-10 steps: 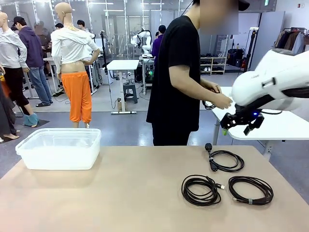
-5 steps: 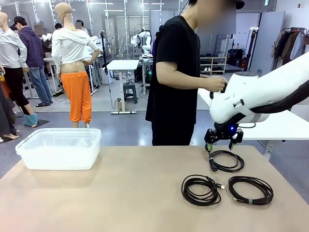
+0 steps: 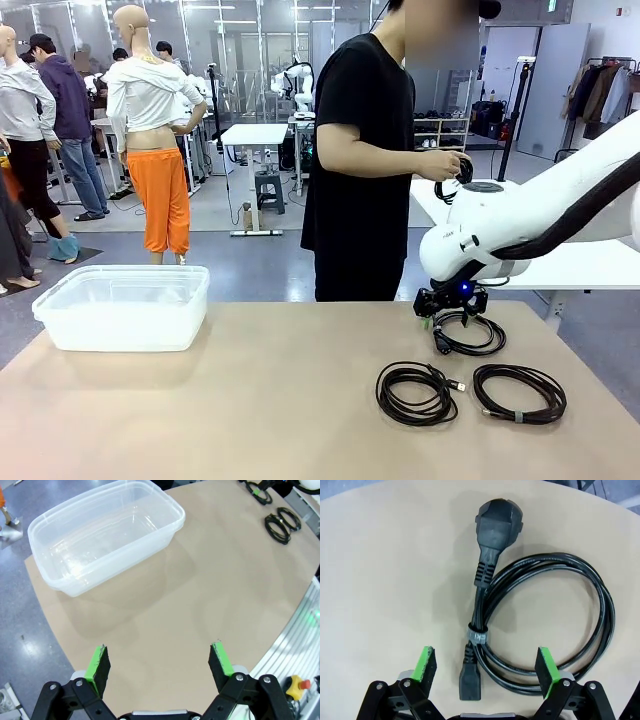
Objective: Organize and store the cables.
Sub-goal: Place the Power Cable into the Organizing box.
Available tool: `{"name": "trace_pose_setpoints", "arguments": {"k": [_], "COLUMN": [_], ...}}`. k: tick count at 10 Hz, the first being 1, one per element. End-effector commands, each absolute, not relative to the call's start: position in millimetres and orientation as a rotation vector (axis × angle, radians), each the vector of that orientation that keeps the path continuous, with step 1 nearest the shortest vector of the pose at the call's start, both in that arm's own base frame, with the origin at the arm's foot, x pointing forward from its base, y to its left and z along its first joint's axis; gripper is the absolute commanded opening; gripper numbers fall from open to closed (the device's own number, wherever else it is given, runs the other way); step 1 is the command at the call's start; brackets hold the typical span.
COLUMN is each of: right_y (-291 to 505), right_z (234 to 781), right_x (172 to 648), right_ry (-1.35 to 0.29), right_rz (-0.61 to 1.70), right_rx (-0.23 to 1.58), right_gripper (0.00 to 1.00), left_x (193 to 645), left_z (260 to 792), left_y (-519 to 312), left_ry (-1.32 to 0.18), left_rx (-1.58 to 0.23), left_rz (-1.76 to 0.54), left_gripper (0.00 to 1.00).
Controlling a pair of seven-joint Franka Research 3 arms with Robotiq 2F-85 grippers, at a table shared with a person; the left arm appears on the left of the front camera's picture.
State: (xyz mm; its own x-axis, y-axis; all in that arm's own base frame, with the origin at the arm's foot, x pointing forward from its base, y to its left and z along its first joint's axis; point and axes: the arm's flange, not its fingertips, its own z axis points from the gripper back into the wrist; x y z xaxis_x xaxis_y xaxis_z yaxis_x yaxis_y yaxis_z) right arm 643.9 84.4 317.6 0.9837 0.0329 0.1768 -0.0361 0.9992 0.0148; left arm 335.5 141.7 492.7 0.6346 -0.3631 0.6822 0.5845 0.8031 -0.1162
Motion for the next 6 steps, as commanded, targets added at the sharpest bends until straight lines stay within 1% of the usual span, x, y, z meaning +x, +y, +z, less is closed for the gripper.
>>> {"name": "trace_pose_setpoints", "arguments": {"k": [1,4,5,6], "right_y": [89.6,90.1,88.2,87.9], "right_z": [314.3,305.7,306.4,308.7], "right_x": [655.8,659.1,658.2,657.4], "right_ry": [-0.167,-0.146,-0.147,-0.153], "right_rz": [0.0,-0.006,-0.009,-0.021], "right_rx": [0.01,-0.007,-0.012,-0.029], "right_gripper": [1.0,1.0,0.57,0.4], "left_x": [335.8,335.8,335.8,335.8], "left_z": [492.7,492.7,492.7,492.7], "left_y": [143.3,143.3,143.3,143.3], "left_ry": [-0.702,-0.702,-0.702,-0.702], "left_rx": [-0.355,-0.355,-0.355,-0.355], "left_rz": [-0.566,-0.566,-0.566,-0.566], "left_gripper": [1.0,1.0,1.0,1.0]}}
